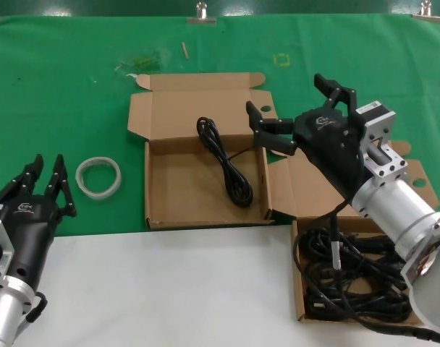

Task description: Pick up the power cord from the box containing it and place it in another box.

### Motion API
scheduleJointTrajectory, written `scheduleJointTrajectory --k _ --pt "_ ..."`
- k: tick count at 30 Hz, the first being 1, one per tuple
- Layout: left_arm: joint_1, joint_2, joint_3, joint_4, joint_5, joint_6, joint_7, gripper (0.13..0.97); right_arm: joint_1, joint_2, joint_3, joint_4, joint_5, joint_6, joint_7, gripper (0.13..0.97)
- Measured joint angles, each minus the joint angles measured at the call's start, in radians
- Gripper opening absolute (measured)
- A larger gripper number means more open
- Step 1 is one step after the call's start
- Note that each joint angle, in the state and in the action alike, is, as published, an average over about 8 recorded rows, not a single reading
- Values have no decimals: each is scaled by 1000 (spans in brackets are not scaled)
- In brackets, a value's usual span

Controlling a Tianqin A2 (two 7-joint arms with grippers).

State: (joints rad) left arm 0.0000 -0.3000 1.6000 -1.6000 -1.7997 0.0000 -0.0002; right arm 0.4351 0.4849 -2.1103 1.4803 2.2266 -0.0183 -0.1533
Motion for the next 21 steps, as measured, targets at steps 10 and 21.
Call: scheduleJointTrajectory --k 10,21 --pt "0 0 0 0 0 0 0 353 -68 -29 79 19 -66 3 24 942" --pt "0 0 0 0 0 0 0 516 -143 -61 168 39 -140 6 50 966"
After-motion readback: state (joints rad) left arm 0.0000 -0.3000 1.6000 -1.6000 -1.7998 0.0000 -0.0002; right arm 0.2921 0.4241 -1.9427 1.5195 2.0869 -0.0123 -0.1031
